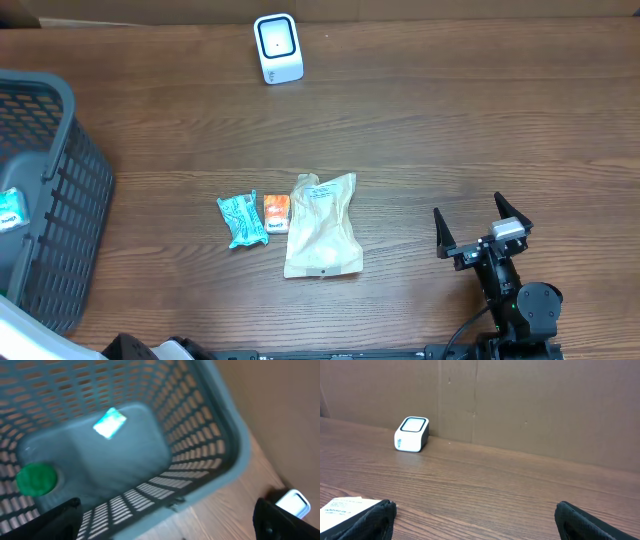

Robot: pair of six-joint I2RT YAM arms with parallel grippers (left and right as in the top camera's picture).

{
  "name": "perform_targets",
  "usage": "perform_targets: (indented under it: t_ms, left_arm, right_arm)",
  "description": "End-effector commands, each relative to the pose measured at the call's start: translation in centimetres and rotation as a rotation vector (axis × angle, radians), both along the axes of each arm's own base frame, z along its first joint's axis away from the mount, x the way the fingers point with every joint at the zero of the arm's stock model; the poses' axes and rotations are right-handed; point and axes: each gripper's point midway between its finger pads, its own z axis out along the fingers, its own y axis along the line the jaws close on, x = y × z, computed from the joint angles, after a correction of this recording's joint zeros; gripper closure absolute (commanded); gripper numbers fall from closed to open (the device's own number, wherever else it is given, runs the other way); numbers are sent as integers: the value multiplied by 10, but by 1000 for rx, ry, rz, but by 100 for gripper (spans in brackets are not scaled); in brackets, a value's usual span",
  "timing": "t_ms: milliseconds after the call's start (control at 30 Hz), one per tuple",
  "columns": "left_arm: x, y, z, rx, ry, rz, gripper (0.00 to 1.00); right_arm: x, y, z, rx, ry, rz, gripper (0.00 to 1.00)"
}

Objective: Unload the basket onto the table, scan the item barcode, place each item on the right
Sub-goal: 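Move the left gripper back into the basket over the blue packet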

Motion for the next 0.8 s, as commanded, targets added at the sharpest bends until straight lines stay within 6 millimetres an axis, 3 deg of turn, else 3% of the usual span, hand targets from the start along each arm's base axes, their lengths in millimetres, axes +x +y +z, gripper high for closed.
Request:
perform_targets:
  t_ms: [0, 333, 600, 767]
  left_arm:
    - [-12, 24, -21, -31, 77, 102, 6]
    - [-29, 55, -62, -98, 242, 200, 7]
    - [-39, 69, -77, -130, 298, 245, 7]
    - [-59, 78, -92, -160, 342, 301, 7]
  right_arm:
    - [0, 0, -2, 7, -3, -2, 0]
    - [0, 0, -2, 7, -3, -2, 0]
    - [0, 0, -2, 7, -3, -2, 0]
    - [0, 0, -2, 7, -3, -2, 0]
